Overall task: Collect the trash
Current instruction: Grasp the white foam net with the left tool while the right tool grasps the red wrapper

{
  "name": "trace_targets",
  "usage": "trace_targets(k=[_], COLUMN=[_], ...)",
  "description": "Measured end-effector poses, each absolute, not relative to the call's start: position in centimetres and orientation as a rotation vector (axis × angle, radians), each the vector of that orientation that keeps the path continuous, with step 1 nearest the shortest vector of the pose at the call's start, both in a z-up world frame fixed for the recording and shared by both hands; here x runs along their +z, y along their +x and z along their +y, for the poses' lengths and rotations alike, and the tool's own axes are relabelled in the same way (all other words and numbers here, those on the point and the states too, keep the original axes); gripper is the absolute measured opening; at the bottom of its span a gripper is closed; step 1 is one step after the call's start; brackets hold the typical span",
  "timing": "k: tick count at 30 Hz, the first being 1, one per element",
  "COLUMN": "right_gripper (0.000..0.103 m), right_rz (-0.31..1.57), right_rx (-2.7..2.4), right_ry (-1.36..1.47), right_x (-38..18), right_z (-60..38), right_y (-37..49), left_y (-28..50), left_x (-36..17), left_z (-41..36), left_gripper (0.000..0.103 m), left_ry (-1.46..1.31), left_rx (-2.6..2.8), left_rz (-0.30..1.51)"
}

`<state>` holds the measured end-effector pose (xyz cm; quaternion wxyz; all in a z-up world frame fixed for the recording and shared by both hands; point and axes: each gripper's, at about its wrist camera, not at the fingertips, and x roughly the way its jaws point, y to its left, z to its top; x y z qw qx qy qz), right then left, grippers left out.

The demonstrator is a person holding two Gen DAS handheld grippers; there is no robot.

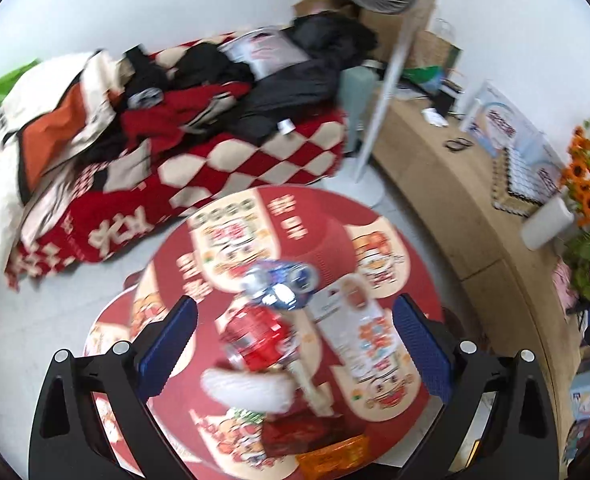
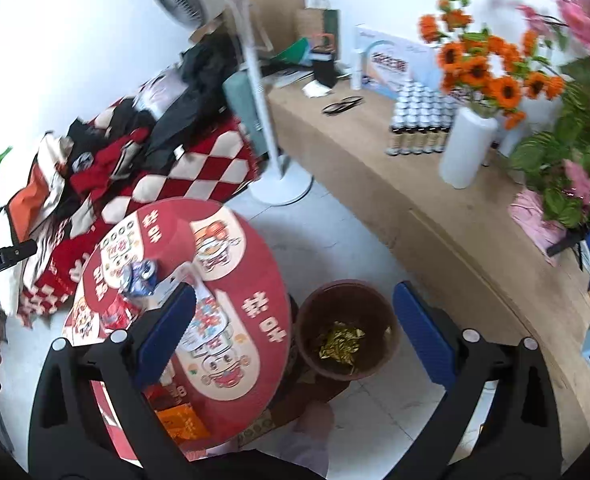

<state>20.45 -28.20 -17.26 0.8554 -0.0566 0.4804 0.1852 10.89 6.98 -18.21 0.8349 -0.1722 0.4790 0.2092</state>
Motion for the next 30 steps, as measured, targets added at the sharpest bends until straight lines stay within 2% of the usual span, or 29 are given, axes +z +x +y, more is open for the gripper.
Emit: trace_targets(k=[10, 18, 22, 28, 30], right_gripper=[0.097, 0.097, 0.097, 0.097, 0.097], right_rz=[1.088, 1.147, 1.195, 1.262, 1.284], right_rx=[0.473, 0.503, 0.504, 0.512, 0.518], right_ry=[-0.201, -0.284, -0.307, -0.332, -0.339], right_x=[-21.0, -26.4, -30.1, -34.5, -35.5], right_z=[-21.9, -18.1, -16.8, -16.0, -15.8], right_y=[18.3, 16.6, 15.6, 14.2, 13.7], left_y=[3.7, 3.0, 4.1, 4.4, 4.1], left_x=[-23.3, -31.9, -36.6, -41.2, -42.1], left_z=[10.6, 12.5, 12.5, 12.9, 13.2], left_gripper=[0.095, 0.095, 0.084, 0.080, 0.075], left_ry=[-0.476, -0.725, -0.777, -0.855, -0.893], left_rx=[0.528, 0.561, 0.541, 0.529, 0.531], left_rz=[1.101, 1.193, 1.259, 1.316, 1.322])
